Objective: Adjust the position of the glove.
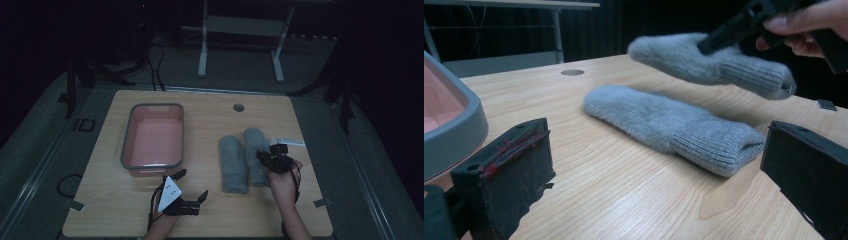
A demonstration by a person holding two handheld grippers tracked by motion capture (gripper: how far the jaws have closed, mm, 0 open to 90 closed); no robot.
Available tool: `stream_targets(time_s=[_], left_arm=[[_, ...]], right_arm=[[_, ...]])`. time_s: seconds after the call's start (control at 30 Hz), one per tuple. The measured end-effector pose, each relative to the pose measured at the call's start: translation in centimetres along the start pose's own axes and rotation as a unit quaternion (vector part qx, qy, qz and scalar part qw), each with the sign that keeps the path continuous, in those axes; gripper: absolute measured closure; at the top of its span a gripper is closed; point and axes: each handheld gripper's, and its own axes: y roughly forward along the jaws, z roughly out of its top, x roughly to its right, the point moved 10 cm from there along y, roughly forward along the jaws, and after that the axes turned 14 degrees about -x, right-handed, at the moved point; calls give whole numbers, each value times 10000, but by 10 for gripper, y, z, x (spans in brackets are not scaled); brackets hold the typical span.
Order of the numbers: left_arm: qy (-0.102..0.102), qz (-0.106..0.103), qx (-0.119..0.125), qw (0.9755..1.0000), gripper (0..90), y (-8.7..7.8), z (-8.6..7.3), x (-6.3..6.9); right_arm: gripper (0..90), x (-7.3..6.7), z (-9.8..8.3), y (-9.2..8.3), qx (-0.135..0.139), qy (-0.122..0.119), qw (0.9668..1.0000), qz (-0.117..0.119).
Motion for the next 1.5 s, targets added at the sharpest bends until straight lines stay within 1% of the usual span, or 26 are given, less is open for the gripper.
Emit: stream_targets(time_s=[0.03,0.07,0.1,0.13,0.17,0.2,0.23,0.27,0.3,0.33,0.5,0.6,0.63,0.67,0.7,0.8,0.83,0.87,1.0,1.13,1.3,1.33,1.37,1.43,1.47,1.5], left_arm=[[10,0,-3,10000,5,0,0,0],[22,1,-3,10000,5,0,0,0],[27,1,-2,10000,5,0,0,0],[30,-8,0,10000,5,0,0,1],[33,-11,-1,10000,5,0,0,1],[38,-11,-2,10000,5,0,0,1],[40,-13,0,10000,5,0,0,1],[36,-20,4,10000,5,0,0,1],[40,-21,3,10000,5,0,0,1],[42,-21,5,10000,5,0,0,1],[48,-23,5,10000,5,0,0,2],[44,-27,8,10000,5,0,0,2],[48,-26,3,10000,5,0,0,2],[51,-28,3,10000,5,0,0,2],[53,-27,1,10000,5,0,0,2],[59,-27,2,10000,5,0,0,2],[59,-27,2,10000,5,0,0,2],[59,-24,0,10000,5,0,0,2],[51,-24,-4,10000,5,0,0,2],[57,-20,-5,10000,5,0,0,2],[55,-20,-6,10000,5,0,0,2],[57,-20,-7,10000,5,0,0,2],[56,-20,-7,10000,5,0,0,2],[60,-26,-11,10000,5,0,0,2],[69,-27,-29,10000,5,1,0,2],[69,-27,-29,10000,5,1,0,2]], right_arm=[[822,-6,2,-1,12,35,10000,66],[822,-17,6,-1,28,43,9999,125],[822,-17,6,-1,28,43,9999,125],[822,-26,9,-1,116,5,9999,80],[822,-30,10,1,139,-50,9999,-30],[822,-36,9,5,93,-120,9999,-75],[822,-36,9,5,93,-120,9999,-75],[822,-41,8,8,13,-143,9999,-51],[822,-45,7,11,-12,-115,9999,-4],[821,-52,5,16,-115,-37,9999,100],[821,-61,6,23,-174,53,9998,34],[821,-66,5,25,-171,4,9998,30],[820,-72,2,29,-217,-61,9997,13],[820,-74,0,32,-260,-76,9996,13],[820,-74,-1,34,-280,-94,9996,7],[818,-72,-6,44,-325,-167,9992,-172],[818,-72,-6,44,-325,-167,9992,-172],[815,-70,-9,50,-389,-144,9990,-189],[792,-71,-16,61,-468,-145,9988,-93],[778,-72,-16,62,-438,-196,9988,-113],[736,-73,-16,62,-433,-229,9988,-48],[693,-73,-16,62,-417,-225,9989,43],[666,-74,-16,61,-409,-241,9989,61],[594,-76,-13,55,-352,-266,9989,174],[567,-76,-11,51,-294,-302,9990,177],[567,-76,-11,51,-294,-302,9990,177]])
